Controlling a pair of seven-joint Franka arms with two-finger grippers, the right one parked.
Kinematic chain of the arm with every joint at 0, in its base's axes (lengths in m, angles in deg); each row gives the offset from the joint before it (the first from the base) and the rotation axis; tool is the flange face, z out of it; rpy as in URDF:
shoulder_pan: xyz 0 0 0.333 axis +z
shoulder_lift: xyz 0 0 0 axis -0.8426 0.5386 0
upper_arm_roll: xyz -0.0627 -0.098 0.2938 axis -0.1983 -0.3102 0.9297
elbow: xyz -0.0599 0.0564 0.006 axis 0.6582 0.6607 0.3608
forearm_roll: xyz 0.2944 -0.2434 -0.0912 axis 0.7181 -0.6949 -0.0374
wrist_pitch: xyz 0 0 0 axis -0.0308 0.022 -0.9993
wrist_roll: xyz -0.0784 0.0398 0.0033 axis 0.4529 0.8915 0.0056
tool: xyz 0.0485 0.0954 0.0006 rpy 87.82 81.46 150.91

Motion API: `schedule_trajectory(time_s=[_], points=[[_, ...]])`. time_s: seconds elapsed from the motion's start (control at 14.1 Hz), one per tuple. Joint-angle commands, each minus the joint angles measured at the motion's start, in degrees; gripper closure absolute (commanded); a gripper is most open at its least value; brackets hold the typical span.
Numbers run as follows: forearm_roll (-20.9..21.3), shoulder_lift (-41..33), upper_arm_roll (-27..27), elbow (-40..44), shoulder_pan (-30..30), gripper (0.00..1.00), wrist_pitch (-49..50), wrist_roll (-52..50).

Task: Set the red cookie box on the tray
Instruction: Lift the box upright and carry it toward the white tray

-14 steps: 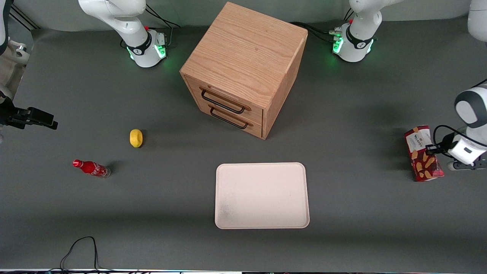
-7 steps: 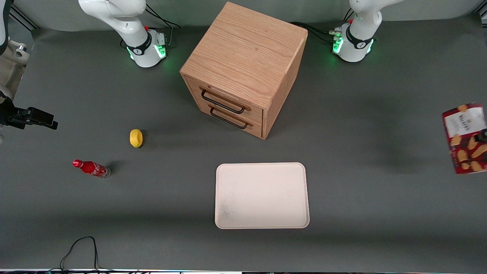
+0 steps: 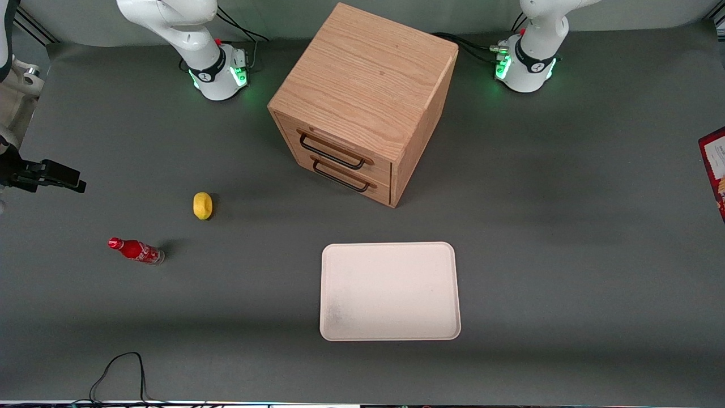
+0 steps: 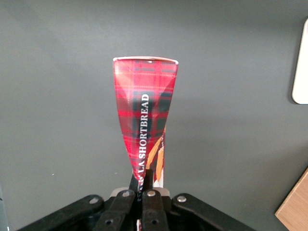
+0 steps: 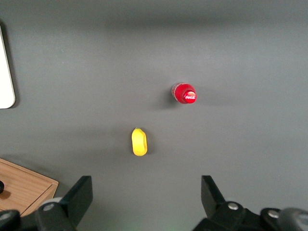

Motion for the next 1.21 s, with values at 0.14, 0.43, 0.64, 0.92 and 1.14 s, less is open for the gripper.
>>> schedule_trajectory(time_s=[0.14, 0.43, 0.64, 0.92, 1.14], points=[[-0.52, 2.86, 0.12, 1.52, -11.52, 1.0, -0.57, -15.68], [-0.44, 10.66, 0.03, 10.02, -23.28, 1.0, -0.23, -28.6], [0.18, 17.17, 0.21, 16.71, -31.73, 1.0, -1.54, -35.92], [-0.52, 21.14, -4.44, 19.37, -34.21, 1.0, -8.9, -44.71], [-0.09, 22.72, -6.47, 19.28, -35.7, 1.0, -13.49, -49.64]])
